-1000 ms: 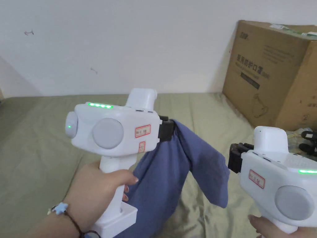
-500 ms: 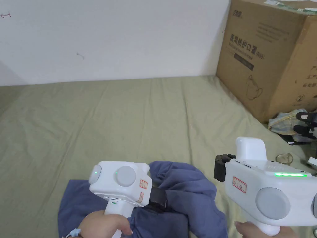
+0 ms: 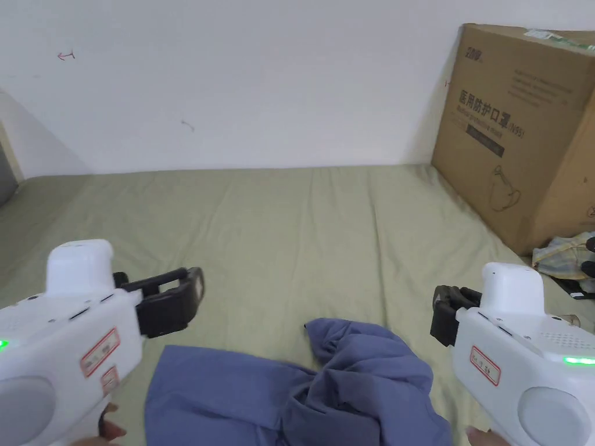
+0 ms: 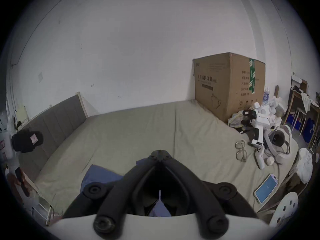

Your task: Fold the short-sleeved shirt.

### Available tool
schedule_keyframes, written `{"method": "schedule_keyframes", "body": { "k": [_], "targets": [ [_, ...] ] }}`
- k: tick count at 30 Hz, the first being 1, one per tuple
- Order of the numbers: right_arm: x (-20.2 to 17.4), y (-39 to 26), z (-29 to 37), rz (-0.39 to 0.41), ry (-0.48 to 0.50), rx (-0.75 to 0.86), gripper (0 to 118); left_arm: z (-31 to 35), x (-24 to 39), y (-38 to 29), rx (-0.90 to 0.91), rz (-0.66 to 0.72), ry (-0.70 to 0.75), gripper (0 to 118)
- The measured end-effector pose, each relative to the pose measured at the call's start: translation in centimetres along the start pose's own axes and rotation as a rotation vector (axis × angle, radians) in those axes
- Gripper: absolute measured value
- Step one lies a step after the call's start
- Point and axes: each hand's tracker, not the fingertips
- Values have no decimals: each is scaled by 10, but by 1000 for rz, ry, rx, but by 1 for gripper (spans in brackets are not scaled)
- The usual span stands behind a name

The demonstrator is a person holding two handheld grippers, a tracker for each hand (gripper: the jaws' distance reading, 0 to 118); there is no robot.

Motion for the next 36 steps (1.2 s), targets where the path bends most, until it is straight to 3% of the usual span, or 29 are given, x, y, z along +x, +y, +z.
{"method": "schedule_keyframes", "body": {
  "k": [1, 2, 3, 4, 6, 12, 17, 19, 21, 22, 23, 24, 25, 26, 32, 36],
  "targets": [
    [-1, -1, 3, 0, 0, 10, 0, 7, -7, -5, -7, 9, 6, 80],
    [-2, -2, 4, 2, 0, 15, 0, 10, -10, -8, -12, 20, 37, 59],
    [-3, -3, 6, 3, 0, 18, 0, 13, -15, -14, -24, 29, 79, 23],
    [-4, -4, 7, 3, 1, 18, 0, 15, -19, -19, -43, 29, 106, 7],
    [-5, -7, 8, 2, 6, 11, 0, 16, -26, -28, -74, 26, 100, 1],
    [-4, -13, 2, 7, 15, -26, 0, -12, -37, -22, -153, 28, 19, 0],
    [3, -15, -7, -12, 13, -54, 0, -105, -70, -10, -490, 97, -8, 0],
    [6, -20, -12, -18, -2, -51, 0, -145, -81, -16, -648, 197, -59, 0],
    [10, -22, -19, -29, -8, -56, 0, -178, -92, -24, -711, 192, 13, 0],
    [12, -24, -23, -34, -11, -65, 0, -189, -90, -28, -744, 150, 68, 3],
    [14, -26, -28, -38, -15, -78, 0, -204, -95, -33, -764, 126, 89, 23],
    [16, -29, -33, -40, -18, -90, 0, -217, -99, -38, -778, 113, 102, 77],
    [18, -31, -37, -39, -23, -99, 0, -229, -102, -43, -799, 105, 118, 104],
    [19, -33, -41, -37, -31, -104, 0, -247, -112, -51, -831, 110, 116, 109],
    [35, -47, -66, -40, -60, -160, 0, -292, -110, -80, -868, 69, 121, 106],
    [48, -54, -78, -46, -87, -197, 0, -311, -102, -99, -891, 35, 49, 106]
  ]
}}
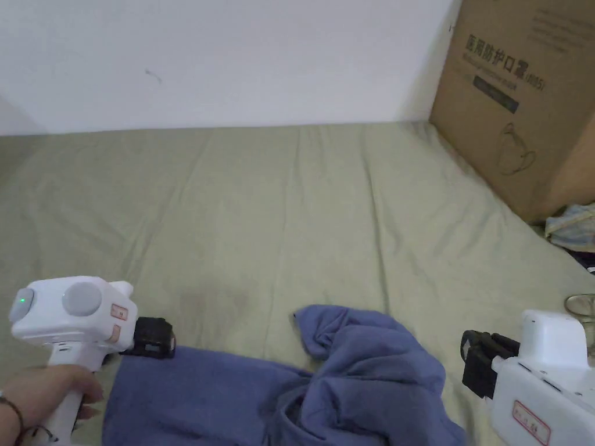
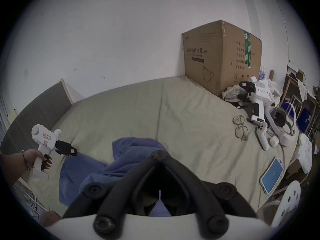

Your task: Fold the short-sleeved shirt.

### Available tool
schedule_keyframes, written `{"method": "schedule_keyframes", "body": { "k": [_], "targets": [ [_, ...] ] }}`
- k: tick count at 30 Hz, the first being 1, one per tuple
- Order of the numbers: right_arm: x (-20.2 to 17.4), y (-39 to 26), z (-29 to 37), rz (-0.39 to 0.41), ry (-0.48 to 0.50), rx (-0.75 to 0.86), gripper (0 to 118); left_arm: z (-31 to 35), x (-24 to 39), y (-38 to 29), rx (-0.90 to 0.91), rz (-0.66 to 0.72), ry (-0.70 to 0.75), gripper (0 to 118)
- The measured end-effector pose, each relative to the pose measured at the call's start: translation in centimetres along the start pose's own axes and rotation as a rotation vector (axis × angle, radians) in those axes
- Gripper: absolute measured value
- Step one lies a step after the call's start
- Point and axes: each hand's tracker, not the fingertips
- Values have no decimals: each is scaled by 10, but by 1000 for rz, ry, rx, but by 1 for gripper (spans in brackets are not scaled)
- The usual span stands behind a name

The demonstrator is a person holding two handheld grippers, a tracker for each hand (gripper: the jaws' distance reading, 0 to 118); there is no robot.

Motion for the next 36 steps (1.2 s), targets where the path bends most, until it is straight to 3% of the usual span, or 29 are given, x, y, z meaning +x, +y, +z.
{"method": "schedule_keyframes", "body": {
  "k": [2, 3, 5, 7, 9, 10, 11, 12, 14, 19, 23, 24, 28, 31, 36],
  "targets": [
    [7, -2, -7, -13, -8, -24, 0, -1, 13, -5, -9, -71, 34, 106],
    [11, -3, -10, -23, -11, -46, 0, 1, 20, -8, -13, -119, 75, 100],
    [20, -5, -20, -42, 5, -135, 0, 13, 29, -15, 12, -209, 114, 75],
    [31, -10, -30, -46, 57, -230, 0, 30, 28, -19, 56, -247, 38, 1],
    [43, -13, -38, -119, 107, -313, 2, 47, 30, -26, 55, -227, -56, 2],
    [49, -15, -45, -146, 101, -384, 22, 57, 25, -27, 71, -232, -44, 1],
    [55, -17, -51, -169, 96, -443, 60, 65, 26, -30, 82, -246, -38, 1],
    [61, -23, -58, -195, 64, -501, 85, 75, 27, -34, 100, -264, -36, 1],
    [71, -37, -65, -234, 55, -550, 85, 90, 27, -42, 116, -260, -47, 1],
    [64, -56, -83, -35, 33, -649, 83, 126, 22, -61, 171, -185, -136, 1],
    [58, -49, -74, 70, 102, -561, 34, 147, 21, -69, 208, -173, -144, 1],
    [54, -46, -70, 116, 80, -555, 4, 152, 20, -70, 214, -170, -150, 1],
    [65, -28, -43, 123, 110, -527, 3, 180, 22, -75, 267, -158, -145, 1],
    [73, 2, -13, 76, 156, -445, 3, 212, 23, -81, 326, -156, -106, 1],
    [70, 59, 39, 195, 159, -302, 3, 270, 17, -86, 413, -159, -74, 1]
  ]
}}
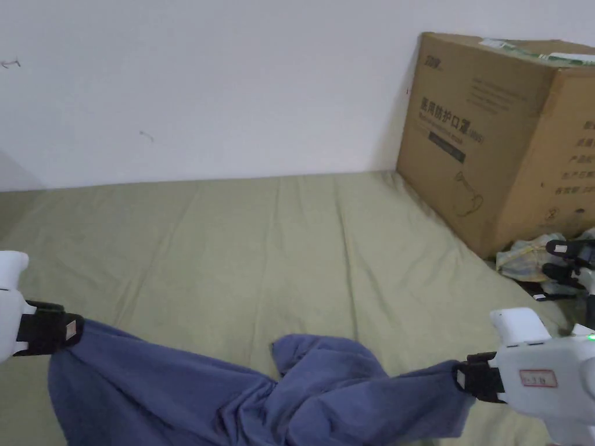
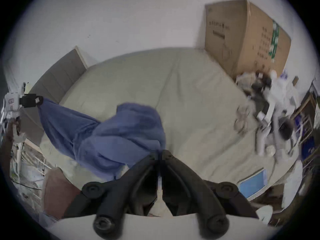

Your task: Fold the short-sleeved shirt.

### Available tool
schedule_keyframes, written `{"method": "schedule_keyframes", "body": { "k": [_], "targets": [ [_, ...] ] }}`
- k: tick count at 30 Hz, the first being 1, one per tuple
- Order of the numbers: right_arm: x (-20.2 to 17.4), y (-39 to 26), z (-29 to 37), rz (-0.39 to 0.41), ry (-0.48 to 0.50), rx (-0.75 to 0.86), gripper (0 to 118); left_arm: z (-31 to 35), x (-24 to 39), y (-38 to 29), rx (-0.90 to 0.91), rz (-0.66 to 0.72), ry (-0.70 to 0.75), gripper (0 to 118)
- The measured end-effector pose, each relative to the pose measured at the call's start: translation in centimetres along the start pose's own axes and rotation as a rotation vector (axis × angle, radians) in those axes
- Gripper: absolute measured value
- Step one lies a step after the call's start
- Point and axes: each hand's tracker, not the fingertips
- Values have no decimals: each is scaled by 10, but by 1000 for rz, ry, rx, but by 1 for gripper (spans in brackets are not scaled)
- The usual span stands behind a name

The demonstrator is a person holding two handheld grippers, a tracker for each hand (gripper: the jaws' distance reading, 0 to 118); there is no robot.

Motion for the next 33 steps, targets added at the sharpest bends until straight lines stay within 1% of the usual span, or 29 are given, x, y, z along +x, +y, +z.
{"method": "schedule_keyframes", "body": {
  "k": [1, 5, 9, 12, 15, 19, 22, 26, 33],
  "targets": [
    [0, 10, 12, 24, -19, 35, 3, 11, -1, 5, 22, -1, 9, 1],
    [4, 55, 49, 26, -37, 124, 3, 50, -1, 26, 105, -1, 47, 1],
    [-3, 104, 80, 74, -79, 213, 3, 78, 0, 52, 172, 16, 50, 1],
    [-8, 136, 99, 51, -67, 259, 3, 94, 0, 71, 226, 6, 93, 1],
    [-11, 166, 113, 67, -93, 312, 3, 108, -8, 91, 268, 19, 121, 1],
    [-6, 208, 125, 58, -125, 359, 3, 121, -20, 117, 312, 19, 174, 1],
    [-1, 240, 128, 38, -140, 378, 3, 124, -30, 135, 331, 37, 187, 1],
    [10, 283, 126, -10, -166, 402, 3, 118, -44, 163, 365, 64, 199, 1],
    [21, 365, 104, -43, -207, 463, 3, 75, -59, 232, 395, 95, 212, 1]
  ]
}}
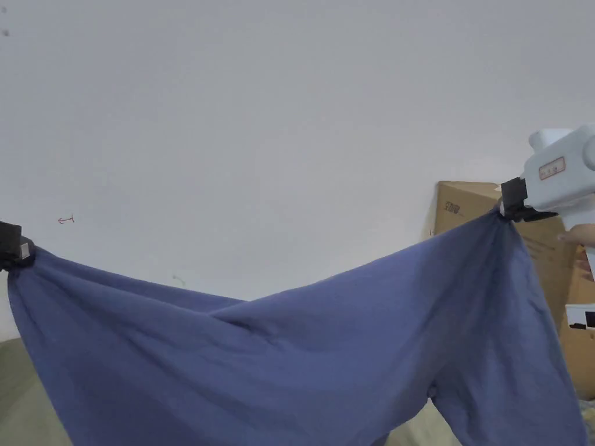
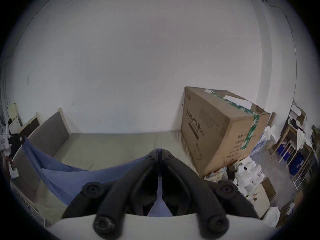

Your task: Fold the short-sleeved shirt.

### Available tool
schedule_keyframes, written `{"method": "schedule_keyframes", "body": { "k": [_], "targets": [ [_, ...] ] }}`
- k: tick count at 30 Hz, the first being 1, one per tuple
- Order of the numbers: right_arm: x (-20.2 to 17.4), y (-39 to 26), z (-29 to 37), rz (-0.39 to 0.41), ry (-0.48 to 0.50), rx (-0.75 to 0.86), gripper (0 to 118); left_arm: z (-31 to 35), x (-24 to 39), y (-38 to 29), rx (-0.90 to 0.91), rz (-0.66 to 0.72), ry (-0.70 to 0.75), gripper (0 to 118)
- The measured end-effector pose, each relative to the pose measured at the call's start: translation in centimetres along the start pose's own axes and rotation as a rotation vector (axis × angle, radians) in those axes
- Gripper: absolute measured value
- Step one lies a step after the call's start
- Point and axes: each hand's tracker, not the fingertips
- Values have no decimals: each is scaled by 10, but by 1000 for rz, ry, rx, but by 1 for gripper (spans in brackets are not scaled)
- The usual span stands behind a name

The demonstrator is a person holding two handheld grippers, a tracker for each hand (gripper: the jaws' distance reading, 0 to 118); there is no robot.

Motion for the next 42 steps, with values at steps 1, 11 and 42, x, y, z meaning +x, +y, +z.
{"method": "schedule_keyframes", "body": {
  "k": [1, 11, 42],
  "targets": [
    [0, 9, -10, -10, -2, 5, 3, -12, 2, 6, 19, -2, 10, 1],
    [0, 42, -98, -97, -64, 70, 3, -115, 13, 35, 74, 25, 42, 1],
    [98, -416, -77, -55, 33, -741, 3, -97, -69, -351, -675, 190, -57, 1]
  ]
}}
